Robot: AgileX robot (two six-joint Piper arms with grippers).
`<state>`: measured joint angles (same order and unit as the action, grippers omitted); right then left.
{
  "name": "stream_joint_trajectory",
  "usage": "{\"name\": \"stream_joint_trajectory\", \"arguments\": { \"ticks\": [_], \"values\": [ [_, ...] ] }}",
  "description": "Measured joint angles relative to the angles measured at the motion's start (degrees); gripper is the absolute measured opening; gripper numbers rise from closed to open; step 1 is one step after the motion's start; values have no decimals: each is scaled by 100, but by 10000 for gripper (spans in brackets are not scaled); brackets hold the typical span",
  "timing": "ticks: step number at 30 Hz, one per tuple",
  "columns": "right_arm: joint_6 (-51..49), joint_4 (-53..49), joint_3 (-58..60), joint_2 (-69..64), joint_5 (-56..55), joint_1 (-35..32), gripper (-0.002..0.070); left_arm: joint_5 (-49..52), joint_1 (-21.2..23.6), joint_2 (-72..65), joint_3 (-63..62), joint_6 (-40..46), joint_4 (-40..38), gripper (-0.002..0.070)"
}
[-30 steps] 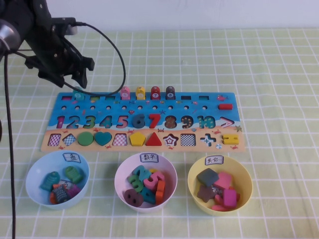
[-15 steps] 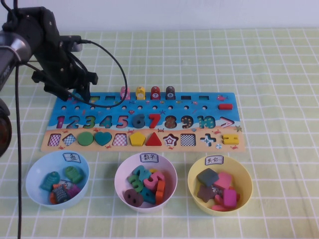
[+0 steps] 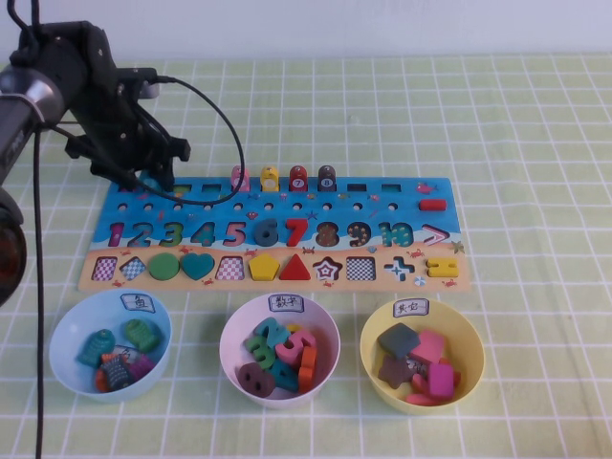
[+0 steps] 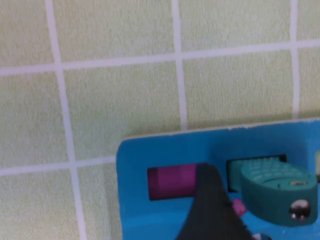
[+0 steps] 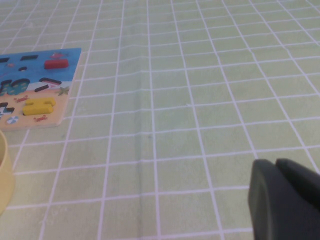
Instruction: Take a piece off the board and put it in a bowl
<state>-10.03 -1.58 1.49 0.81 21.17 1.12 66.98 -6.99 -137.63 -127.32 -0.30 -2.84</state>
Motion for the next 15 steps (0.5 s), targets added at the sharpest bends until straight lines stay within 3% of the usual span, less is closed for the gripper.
{"name": "stream_joint_trajectory", "arguments": {
  "ticks": [8, 15],
  "values": [
    [0, 0, 0, 0, 0, 0, -17, -43, 0, 0, 0, 0, 0, 189],
    [0, 0, 0, 0, 0, 0, -17, -31, 0, 0, -23, 0, 0, 191]
  ]
}}
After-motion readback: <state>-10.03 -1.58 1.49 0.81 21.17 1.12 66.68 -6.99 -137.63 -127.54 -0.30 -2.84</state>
